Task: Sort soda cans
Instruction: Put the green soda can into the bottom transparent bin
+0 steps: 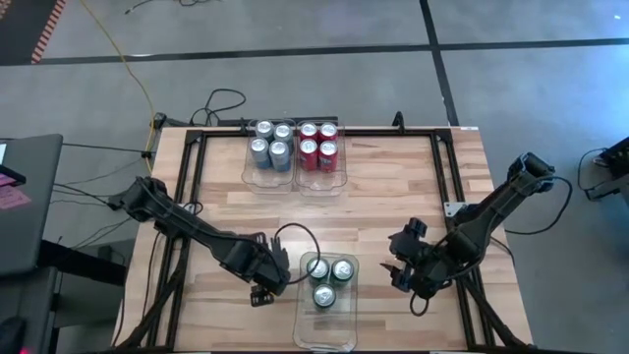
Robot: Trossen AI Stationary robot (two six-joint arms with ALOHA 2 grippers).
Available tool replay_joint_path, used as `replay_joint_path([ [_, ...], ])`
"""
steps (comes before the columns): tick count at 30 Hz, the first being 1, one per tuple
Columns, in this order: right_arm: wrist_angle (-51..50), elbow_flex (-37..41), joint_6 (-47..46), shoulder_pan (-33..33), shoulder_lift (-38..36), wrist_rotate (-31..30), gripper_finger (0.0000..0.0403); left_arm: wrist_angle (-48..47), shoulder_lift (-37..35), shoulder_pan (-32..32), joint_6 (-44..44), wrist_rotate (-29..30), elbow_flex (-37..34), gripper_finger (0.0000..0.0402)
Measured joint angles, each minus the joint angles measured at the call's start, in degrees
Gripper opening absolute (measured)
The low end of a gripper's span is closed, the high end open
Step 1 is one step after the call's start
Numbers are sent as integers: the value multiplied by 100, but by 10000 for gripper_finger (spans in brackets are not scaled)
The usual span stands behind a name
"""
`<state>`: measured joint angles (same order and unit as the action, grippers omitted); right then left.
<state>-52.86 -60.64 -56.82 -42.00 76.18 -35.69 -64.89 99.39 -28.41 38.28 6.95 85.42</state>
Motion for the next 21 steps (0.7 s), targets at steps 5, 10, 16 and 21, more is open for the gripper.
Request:
replay_joint_path([
  [5,1036,0,1276,1,37,-242,384,415,6,3,134,27,-553,307],
  [10,2944,-1,3084,125,221,-221,384,534,-26,80,300,490,-728,310],
  [16,3485,-52,3631,465,361,-202,384,395,-4,449,-13,1076,-753,310],
  [21,3084,-52,3591,744,365,-200,384,725,-2,919,-809,1093,-757,310],
])
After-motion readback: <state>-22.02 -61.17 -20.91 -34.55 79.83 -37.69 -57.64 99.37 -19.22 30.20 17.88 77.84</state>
